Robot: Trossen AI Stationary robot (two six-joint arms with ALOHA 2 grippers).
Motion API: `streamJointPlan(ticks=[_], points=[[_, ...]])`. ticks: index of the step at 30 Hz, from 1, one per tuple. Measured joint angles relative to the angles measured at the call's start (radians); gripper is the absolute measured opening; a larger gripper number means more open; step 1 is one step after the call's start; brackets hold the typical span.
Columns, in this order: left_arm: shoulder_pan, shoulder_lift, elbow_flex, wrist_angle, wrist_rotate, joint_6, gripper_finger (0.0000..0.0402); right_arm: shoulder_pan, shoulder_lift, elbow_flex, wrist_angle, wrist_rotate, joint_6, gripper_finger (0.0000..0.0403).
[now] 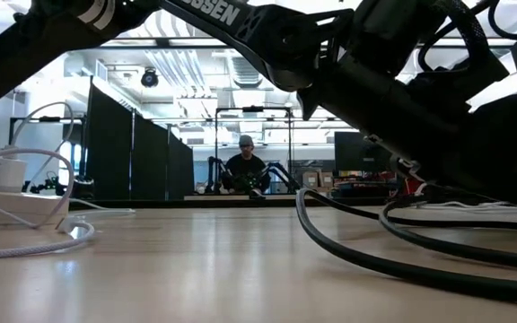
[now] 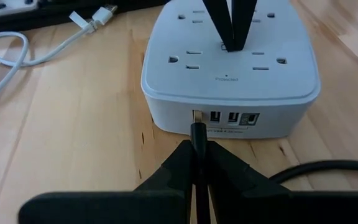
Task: Insert USB
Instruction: Insert the bottom black charger cable into the right white outlet extension
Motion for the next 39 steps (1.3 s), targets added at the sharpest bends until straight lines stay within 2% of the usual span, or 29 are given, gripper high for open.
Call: streamJointPlan(ticks=[6, 20, 39], points=[[0.000, 0.000, 0.003, -0.002, -0.005, 0.002, 0.0022, 0.034, -0.005, 0.043, -0.129, -0.002, 0.086, 0.0000], [0.000, 0.000, 0.002, -0.051, -0.005, 0.001, 0.0022, 0.192, 0.004, 0.027, -0.188, -0.016, 0.338, 0.0000], [0.002, -0.001, -0.003, -0.024, -0.005, -0.019, 0.0022, 0.183, 0.042, -0.006, -0.119, 0.034, 0.297, 0.0000]])
